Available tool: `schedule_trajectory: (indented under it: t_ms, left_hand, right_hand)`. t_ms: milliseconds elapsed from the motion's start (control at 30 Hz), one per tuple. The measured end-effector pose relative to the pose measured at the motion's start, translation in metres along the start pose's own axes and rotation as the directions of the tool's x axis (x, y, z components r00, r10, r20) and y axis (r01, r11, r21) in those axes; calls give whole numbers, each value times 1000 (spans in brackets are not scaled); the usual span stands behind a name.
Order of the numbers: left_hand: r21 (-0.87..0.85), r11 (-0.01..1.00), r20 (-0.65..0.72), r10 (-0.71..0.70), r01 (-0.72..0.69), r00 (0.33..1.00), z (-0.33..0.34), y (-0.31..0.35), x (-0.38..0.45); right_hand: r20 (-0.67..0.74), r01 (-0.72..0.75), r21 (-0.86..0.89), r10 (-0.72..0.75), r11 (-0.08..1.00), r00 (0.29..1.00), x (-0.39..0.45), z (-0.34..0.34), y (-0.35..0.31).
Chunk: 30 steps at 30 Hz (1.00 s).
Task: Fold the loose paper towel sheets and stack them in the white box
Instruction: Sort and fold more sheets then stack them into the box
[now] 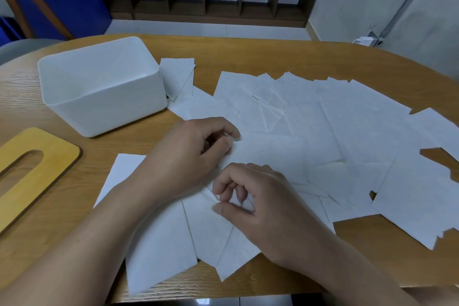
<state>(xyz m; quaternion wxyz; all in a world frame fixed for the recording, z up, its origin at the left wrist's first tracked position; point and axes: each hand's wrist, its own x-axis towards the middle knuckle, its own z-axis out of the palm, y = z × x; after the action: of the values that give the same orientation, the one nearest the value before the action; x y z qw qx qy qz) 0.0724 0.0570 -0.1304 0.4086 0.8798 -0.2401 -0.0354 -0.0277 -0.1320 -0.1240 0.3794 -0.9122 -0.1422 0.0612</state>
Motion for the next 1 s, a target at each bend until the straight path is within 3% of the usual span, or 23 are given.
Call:
schedule_trajectory:
  t_ms: [133,300,433,800,900,1000]
  left_hand:
    - [24,1000,14,2,-2,1000,1,0,-1]
    - [-149,986,155,96,-73,983,-4,8,-4]
    - [-84,994,154,83,-71,985,-4,4,-5]
    - [-192,981,-121,-49,25,991,-4,4,9]
    - [-78,996,-143,-47,36,989,2,8,11]
    - [96,994,-93,-38,47,995,8,9,14]
  right_hand:
    - [-34,9,42,-7,999,999,0,-1,4]
    - [-267,75,256,-4,964,964,2,-14,10]
    - [-381,51,334,86,941,921,4,-27,20]
    - [-599,-2,136,84,991,796,13,-49,51]
    - [-626,-25,0,19,1000,780,18,-50,57]
    - [-580,-79,-113,-1,990,815,23,-47,68]
